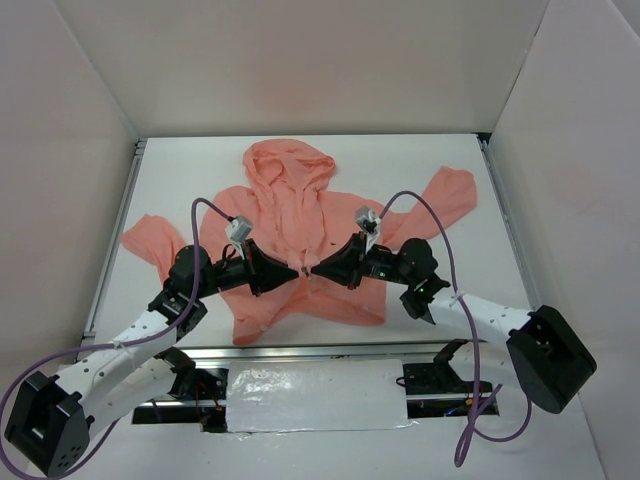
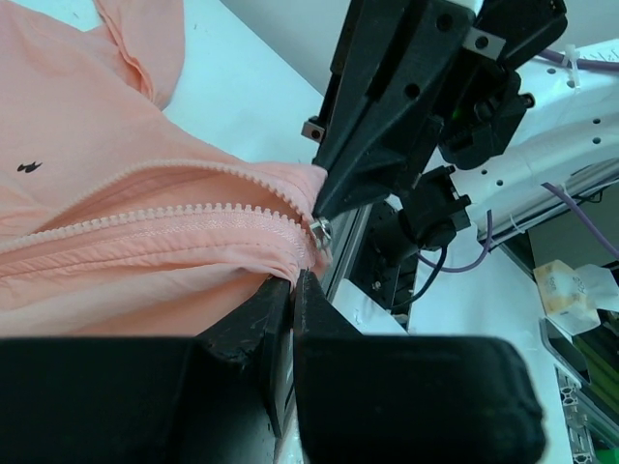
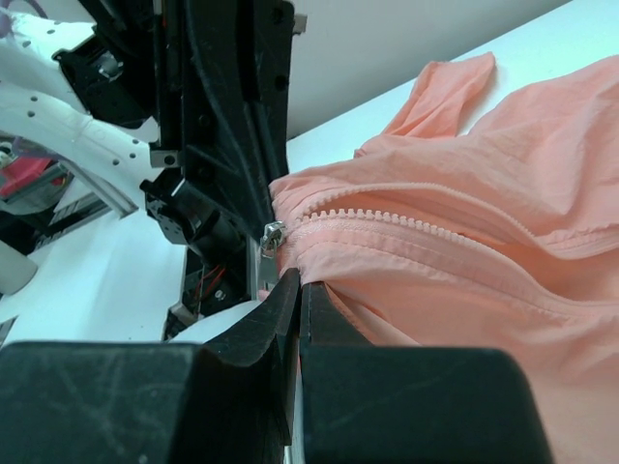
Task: Zip up the jacket
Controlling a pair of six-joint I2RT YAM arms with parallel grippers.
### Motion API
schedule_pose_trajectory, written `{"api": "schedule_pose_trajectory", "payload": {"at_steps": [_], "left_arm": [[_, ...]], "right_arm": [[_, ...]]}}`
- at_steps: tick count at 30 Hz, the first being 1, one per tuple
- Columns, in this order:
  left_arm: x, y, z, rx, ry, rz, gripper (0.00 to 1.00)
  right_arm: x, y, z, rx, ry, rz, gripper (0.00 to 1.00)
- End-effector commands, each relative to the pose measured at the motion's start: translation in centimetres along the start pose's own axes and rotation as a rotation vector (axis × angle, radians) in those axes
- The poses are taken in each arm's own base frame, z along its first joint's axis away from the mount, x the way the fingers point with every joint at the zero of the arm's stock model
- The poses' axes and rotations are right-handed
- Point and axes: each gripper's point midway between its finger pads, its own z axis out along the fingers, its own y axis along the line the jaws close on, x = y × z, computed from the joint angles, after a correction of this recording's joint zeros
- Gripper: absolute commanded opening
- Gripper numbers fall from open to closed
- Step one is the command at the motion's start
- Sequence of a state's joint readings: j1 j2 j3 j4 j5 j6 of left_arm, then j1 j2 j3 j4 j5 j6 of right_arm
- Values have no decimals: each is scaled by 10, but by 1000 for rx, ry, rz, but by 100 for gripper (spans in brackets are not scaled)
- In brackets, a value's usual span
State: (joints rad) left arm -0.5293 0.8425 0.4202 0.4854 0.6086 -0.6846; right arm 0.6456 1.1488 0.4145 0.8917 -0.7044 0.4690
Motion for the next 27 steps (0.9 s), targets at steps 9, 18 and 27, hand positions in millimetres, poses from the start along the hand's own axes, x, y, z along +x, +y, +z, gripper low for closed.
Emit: {"api": "schedule_pose_trajectory", "payload": {"at_steps": [9, 18, 27], "left_arm": [[-18, 77, -29, -555, -67, -73, 0], [-26, 100, -77, -860, -124, -120, 0], [-40, 81, -103, -902, -147, -100, 0]], "right_arm": [[6, -21, 11, 82, 140, 48, 0], [101, 3, 12, 187, 397, 251, 3], [139, -33, -16, 528, 482, 484, 40]]}}
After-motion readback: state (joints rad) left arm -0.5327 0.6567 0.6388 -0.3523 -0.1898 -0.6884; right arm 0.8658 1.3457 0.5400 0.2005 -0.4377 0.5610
